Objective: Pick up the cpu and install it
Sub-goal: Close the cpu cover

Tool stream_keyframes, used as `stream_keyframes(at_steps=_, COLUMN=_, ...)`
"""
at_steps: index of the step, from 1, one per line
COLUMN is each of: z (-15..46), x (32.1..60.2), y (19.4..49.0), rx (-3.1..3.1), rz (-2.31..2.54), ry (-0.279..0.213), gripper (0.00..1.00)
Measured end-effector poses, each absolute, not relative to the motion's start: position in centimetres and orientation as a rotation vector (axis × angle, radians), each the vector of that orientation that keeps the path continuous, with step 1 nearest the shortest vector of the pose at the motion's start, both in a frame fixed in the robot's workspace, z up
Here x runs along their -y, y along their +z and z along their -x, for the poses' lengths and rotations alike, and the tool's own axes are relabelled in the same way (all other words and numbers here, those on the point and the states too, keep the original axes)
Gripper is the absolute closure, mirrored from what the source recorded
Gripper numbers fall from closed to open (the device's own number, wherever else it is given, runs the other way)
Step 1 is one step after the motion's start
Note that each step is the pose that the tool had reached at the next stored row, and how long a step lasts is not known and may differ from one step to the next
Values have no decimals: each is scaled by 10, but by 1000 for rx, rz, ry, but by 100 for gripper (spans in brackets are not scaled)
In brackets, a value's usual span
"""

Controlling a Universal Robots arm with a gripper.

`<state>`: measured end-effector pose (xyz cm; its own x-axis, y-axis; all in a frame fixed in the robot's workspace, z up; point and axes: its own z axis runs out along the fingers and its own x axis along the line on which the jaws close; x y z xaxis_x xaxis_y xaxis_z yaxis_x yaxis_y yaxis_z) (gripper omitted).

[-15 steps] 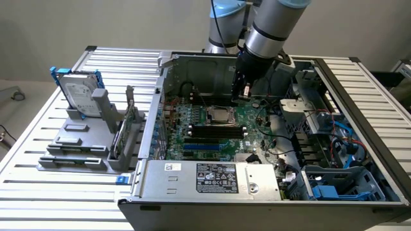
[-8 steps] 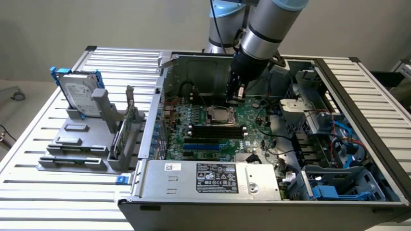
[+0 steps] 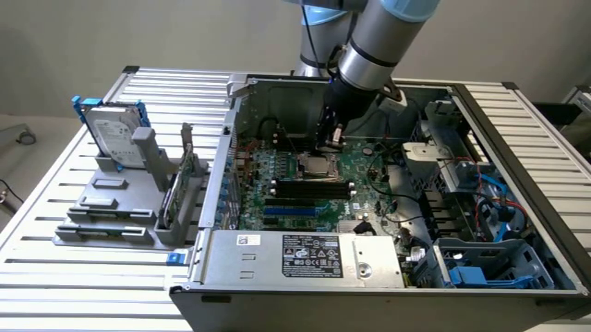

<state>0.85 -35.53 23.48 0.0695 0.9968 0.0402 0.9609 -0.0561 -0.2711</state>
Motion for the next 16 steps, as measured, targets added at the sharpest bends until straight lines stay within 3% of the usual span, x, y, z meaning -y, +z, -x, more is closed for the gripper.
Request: stream_keyframes(at_steps=16, z=4, x=356, y=223, rx=1971, rz=2101, ry=252, gripper=89)
